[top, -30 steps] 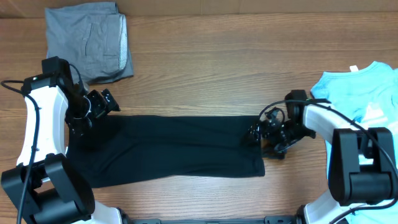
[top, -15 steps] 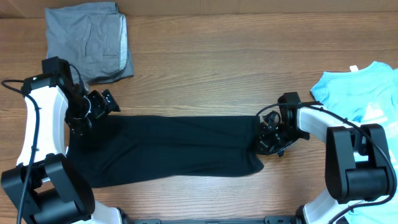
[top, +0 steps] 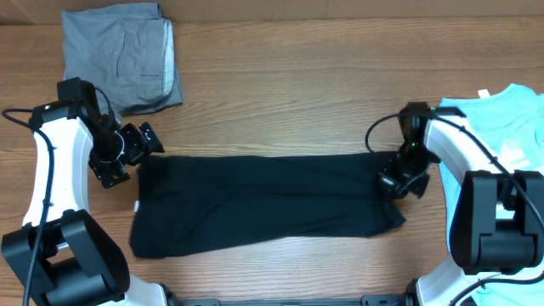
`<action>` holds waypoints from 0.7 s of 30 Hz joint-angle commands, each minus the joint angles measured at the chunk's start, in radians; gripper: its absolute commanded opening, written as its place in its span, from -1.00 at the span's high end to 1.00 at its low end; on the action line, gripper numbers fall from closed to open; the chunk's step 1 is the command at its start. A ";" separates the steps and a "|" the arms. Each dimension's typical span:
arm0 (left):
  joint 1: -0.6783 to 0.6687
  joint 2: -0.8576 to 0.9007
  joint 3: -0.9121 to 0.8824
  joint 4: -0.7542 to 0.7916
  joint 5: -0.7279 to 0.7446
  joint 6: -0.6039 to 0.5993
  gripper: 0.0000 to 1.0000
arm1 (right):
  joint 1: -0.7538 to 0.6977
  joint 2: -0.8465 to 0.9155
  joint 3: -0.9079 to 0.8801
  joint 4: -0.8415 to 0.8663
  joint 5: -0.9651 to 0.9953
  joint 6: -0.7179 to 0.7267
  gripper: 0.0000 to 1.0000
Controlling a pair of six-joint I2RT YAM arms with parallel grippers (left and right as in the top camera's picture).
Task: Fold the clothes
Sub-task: 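Fold the strip's right end leftward over the middle with the right gripper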
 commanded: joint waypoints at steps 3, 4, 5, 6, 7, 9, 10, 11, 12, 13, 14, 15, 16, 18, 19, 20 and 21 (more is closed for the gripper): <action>-0.005 0.000 -0.007 0.003 0.008 0.023 -1.00 | 0.079 -0.085 0.097 -0.063 0.174 0.093 0.92; -0.005 0.000 -0.007 0.005 0.008 0.023 -1.00 | 0.106 -0.101 0.103 -0.063 0.173 0.105 0.92; -0.005 0.000 -0.007 0.005 0.008 0.023 -1.00 | 0.133 -0.116 0.108 -0.061 0.164 0.107 0.92; -0.005 0.000 -0.007 0.005 0.008 0.023 -1.00 | 0.163 -0.129 0.113 -0.058 0.152 0.108 0.92; -0.005 0.000 -0.007 0.005 0.008 0.023 -1.00 | 0.215 -0.145 0.121 -0.047 0.133 0.116 0.92; -0.005 0.000 -0.007 0.005 0.008 0.023 -1.00 | 0.270 -0.154 0.125 -0.026 0.110 0.129 0.92; -0.005 0.000 -0.007 0.005 0.008 0.023 -1.00 | 0.297 -0.156 0.125 -0.010 0.092 0.129 0.93; -0.005 0.000 -0.007 0.005 0.008 0.023 -1.00 | 0.328 -0.156 0.125 0.008 0.068 0.129 0.92; -0.005 0.000 -0.007 0.005 0.008 0.023 -1.00 | 0.358 -0.155 0.125 0.025 0.042 0.129 0.92; -0.005 0.000 -0.007 0.005 0.008 0.023 -1.00 | 0.386 -0.153 0.125 0.043 0.017 0.129 0.92; -0.005 0.000 -0.007 0.005 0.008 0.023 -1.00 | 0.411 -0.153 0.124 0.060 -0.007 0.129 0.92; -0.005 0.000 -0.007 0.005 0.008 0.023 -1.00 | 0.437 -0.153 0.124 0.077 -0.029 0.129 0.92; -0.005 0.000 -0.007 0.005 0.008 0.023 -1.00 | 0.461 -0.153 0.124 0.094 -0.047 0.130 0.92; -0.005 0.000 -0.007 0.005 0.008 0.023 -1.00 | 0.508 -0.152 0.124 0.117 -0.056 0.166 0.92; -0.005 0.000 -0.007 0.005 0.008 0.023 -1.00 | 0.531 -0.151 0.124 0.129 -0.056 0.187 0.92; -0.005 0.000 -0.007 0.005 0.008 0.023 -1.00 | 0.554 -0.149 0.124 0.142 -0.056 0.200 0.91; -0.005 0.000 -0.007 0.005 0.008 0.023 -1.00 | 0.575 -0.148 0.124 0.156 -0.056 0.209 0.89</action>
